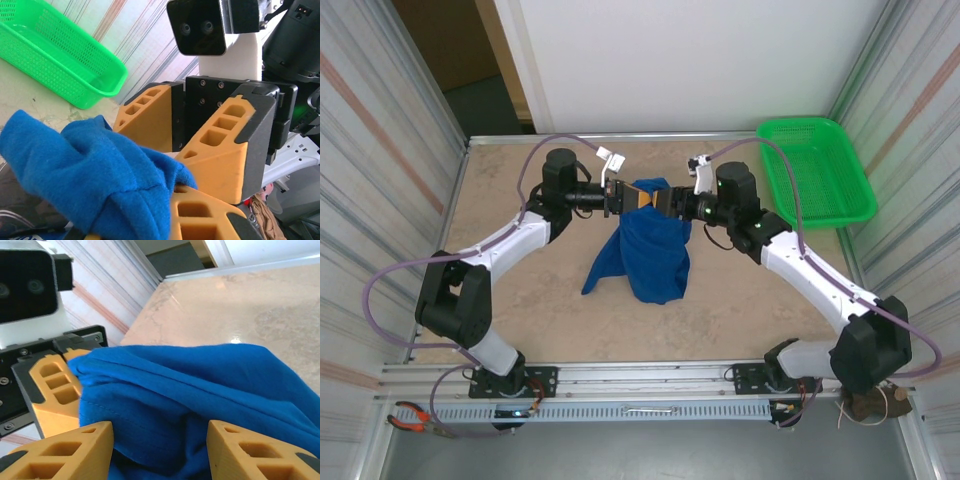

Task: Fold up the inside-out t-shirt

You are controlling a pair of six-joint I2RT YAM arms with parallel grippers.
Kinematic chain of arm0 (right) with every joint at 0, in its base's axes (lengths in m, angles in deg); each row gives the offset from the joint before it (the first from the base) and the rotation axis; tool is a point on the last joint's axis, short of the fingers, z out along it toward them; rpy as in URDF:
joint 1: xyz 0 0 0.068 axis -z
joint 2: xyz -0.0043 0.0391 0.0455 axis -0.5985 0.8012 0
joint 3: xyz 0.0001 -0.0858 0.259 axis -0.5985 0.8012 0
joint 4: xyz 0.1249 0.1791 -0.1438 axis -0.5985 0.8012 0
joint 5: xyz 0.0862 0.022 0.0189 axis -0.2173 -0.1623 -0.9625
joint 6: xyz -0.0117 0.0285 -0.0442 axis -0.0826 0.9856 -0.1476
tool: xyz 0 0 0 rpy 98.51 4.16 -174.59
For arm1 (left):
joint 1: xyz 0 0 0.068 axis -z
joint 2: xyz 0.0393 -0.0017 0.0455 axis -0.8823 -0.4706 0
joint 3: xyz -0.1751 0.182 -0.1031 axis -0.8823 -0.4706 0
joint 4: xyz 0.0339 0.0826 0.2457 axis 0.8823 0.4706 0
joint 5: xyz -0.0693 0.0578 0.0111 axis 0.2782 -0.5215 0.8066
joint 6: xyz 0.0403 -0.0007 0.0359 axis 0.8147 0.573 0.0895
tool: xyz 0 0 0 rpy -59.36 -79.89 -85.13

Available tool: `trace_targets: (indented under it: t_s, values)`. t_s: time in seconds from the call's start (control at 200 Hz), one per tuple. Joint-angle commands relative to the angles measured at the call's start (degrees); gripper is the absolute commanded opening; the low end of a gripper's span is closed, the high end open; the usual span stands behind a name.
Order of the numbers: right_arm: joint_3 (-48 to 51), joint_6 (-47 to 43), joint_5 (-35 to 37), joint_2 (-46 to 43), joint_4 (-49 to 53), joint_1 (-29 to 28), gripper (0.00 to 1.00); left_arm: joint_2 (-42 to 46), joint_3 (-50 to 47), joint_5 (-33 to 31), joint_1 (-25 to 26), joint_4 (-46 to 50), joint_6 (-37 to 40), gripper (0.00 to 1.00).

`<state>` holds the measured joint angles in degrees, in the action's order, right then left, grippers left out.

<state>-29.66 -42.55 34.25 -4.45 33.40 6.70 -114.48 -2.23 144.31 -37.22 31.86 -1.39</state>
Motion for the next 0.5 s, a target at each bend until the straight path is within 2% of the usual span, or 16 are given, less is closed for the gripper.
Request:
trace_targets:
  t_s: [0.0,0.1,0.155,0.24,0.291,0.436,0.496]
  values:
    - [-2.3,1.9,-2.7,1.1,-4.2,-0.6,0.48,2.2,-0.1,2.0,0.3,-2.0,0.0,0.00]
    - [-2.7,2.6,-3.2,2.1,-4.8,-0.6,0.42,2.1,-0.1,2.0,0.4,-1.9,0.0,0.00]
    - [-3.0,2.9,-3.5,2.6,-5.0,-0.6,0.35,2.1,0.0,2.0,0.5,-1.7,0.1,0.00]
    - [-3.1,3.3,-3.9,2.9,-5.6,-0.6,0.16,2.0,0.0,2.1,0.5,-1.6,0.1,0.00]
    - [-3.3,3.4,-3.9,2.8,-5.6,-0.5,0.00,2.0,0.0,2.1,0.5,-1.6,0.2,0.00]
    - [-3.4,4.1,-3.9,1.0,-5.6,0.4,0.00,1.8,-0.3,1.6,0.5,-1.2,0.7,0.00]
    - [-3.1,4.7,-3.9,-0.3,-6.1,0.9,0.00,1.8,-0.5,1.2,0.4,-0.8,1.0,0.05]
